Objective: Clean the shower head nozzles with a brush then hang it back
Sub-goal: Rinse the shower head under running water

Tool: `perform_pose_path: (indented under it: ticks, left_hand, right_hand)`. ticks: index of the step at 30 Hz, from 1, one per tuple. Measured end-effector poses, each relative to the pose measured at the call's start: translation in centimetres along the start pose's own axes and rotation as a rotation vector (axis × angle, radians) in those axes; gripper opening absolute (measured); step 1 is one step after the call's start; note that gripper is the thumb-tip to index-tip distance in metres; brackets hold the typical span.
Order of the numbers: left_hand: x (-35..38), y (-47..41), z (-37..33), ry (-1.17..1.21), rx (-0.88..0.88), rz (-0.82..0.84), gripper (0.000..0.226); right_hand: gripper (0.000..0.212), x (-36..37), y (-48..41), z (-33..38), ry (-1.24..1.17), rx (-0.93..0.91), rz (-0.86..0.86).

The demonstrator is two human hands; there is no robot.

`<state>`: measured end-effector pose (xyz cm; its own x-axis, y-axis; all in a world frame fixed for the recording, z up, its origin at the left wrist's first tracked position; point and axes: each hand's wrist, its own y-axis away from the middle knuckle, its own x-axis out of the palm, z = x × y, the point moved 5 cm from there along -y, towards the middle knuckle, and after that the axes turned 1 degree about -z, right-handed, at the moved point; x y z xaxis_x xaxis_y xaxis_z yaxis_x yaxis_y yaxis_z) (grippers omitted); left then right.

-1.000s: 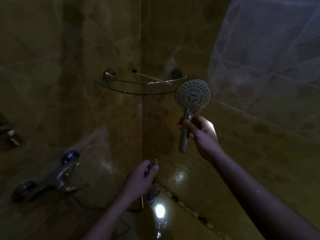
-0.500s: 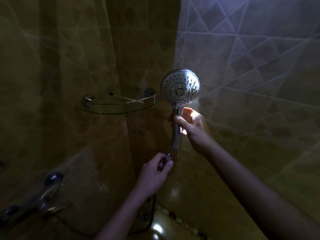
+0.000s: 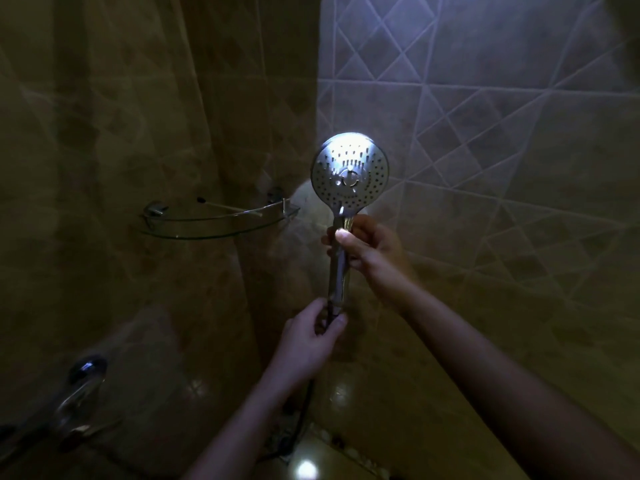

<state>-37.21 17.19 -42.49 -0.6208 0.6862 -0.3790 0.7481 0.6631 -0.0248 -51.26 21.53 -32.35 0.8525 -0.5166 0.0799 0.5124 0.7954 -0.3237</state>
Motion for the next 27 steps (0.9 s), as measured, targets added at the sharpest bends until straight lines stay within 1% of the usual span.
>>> perform_pose_path:
  ticks: [2, 4, 5, 8, 10, 13, 15, 18, 20, 22, 25, 27]
  left_hand:
    - [0.2, 0.0, -0.4, -0.005, 0.011, -0.017, 0.012]
    - [0.4, 0.2, -0.7, 0.038, 0.017, -0.018, 0.013]
    - [0.5, 0.4, -0.8, 0.070, 0.021, -0.015, 0.014]
    - [0.5, 1.0, -1.1, 0.115, 0.073, -0.015, 0.012]
    - [0.4, 1.3, -1.3, 0.129, 0.101, 0.002, 0.014]
    - [0.6, 1.7, -1.4, 0.148, 0.108, 0.043, 0.016]
    - [0.9, 2.1, -1.4, 0.151, 0.114, 0.052, 0.016]
    - [1.0, 2.4, -1.4, 0.132, 0.137, -0.011, 0.014]
    - [1.0, 2.5, -1.2, 0.106, 0.142, -0.058, 0.012]
    - [1.2, 2.5, -1.0, 0.113, 0.125, -0.053, 0.009]
    - [1.4, 2.7, -0.9, 0.133, 0.117, -0.037, 0.007]
    - [1.4, 2.7, -0.9, 0.149, 0.120, -0.045, 0.009]
  right_hand:
    - [0.009, -0.3, -0.1, -0.1, -0.028, 0.004, 0.000]
    - [0.010, -0.7, -0.1, -0.3, -0.057, 0.010, 0.037]
    - [0.014, -1.0, 0.0, -0.3, -0.072, 0.014, 0.069]
    - [0.035, -1.8, 0.1, -0.1, -0.125, 0.029, 0.189]
    - [0.041, -2.1, 0.2, 0.2, -0.135, 0.041, 0.275]
    - [0.044, -2.4, 0.4, 0.4, -0.083, 0.042, 0.368]
    - [0.043, -2.5, 0.6, 0.7, -0.051, 0.040, 0.361]
    - [0.036, -2.6, 1.3, 1.5, 0.081, 0.006, 0.263]
    - [0.042, -2.7, 1.8, 2.2, 0.226, -0.050, 0.215]
    - [0.044, -2.5, 2.1, 2.6, 0.324, -0.080, 0.192]
    - [0.039, -2.1, 2.3, 2.4, 0.354, -0.064, 0.192]
    - [0.036, -1.8, 2.5, 2.0, 0.284, -0.014, 0.232]
